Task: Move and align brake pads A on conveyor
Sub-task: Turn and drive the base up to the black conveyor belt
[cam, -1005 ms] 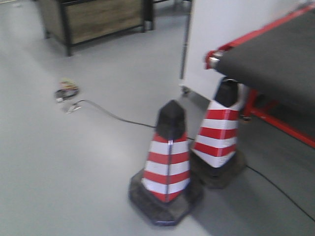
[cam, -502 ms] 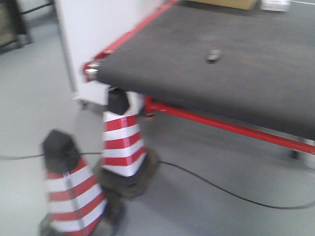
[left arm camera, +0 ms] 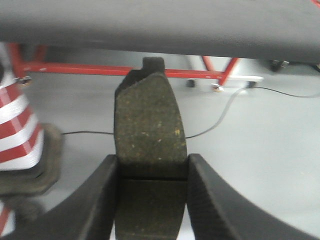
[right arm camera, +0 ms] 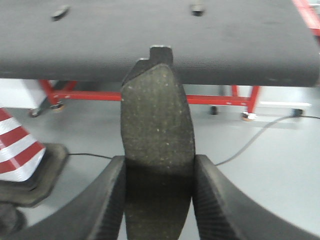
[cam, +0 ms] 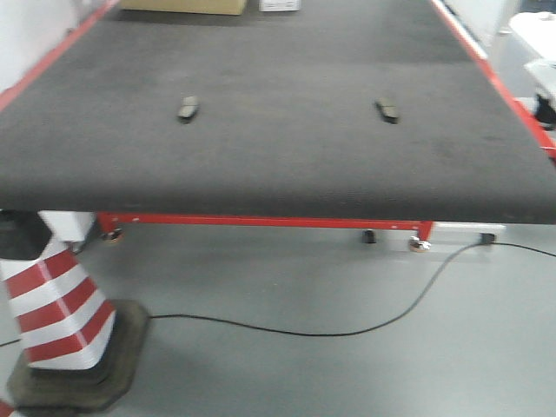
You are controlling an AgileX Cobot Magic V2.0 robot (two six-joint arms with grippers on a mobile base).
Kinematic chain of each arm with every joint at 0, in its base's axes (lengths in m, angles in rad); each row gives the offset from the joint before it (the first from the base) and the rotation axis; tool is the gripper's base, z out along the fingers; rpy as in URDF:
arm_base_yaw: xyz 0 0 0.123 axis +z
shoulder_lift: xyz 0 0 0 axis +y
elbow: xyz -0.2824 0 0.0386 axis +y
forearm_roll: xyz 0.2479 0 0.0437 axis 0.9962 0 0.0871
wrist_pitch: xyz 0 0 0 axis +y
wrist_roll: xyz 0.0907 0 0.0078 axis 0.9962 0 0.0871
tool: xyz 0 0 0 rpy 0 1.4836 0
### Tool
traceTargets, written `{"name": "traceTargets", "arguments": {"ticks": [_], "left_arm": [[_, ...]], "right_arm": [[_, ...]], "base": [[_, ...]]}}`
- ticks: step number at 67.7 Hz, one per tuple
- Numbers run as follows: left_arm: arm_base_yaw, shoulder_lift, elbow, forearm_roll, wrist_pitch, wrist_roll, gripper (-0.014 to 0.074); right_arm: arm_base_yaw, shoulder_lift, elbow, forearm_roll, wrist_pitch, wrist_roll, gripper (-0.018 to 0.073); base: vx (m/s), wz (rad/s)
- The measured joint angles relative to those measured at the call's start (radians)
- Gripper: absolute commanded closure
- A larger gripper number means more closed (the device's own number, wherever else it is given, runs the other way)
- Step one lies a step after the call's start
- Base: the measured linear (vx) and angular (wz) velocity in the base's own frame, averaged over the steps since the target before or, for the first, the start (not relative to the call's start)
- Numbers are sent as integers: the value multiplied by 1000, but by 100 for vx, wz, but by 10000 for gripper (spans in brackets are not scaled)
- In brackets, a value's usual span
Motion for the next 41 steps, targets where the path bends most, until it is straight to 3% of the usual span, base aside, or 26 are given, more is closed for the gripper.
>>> {"name": "traceTargets", "arguments": {"ticks": [18, 41], "left_arm": [[0, 0, 0, 0, 0, 0, 603], [0, 0, 0, 0, 0, 0, 603]], "right_arm": [[0, 0, 0, 0, 0, 0, 564], [0, 0, 0, 0, 0, 0, 564]], "base": [[7, -27], [14, -6]]}}
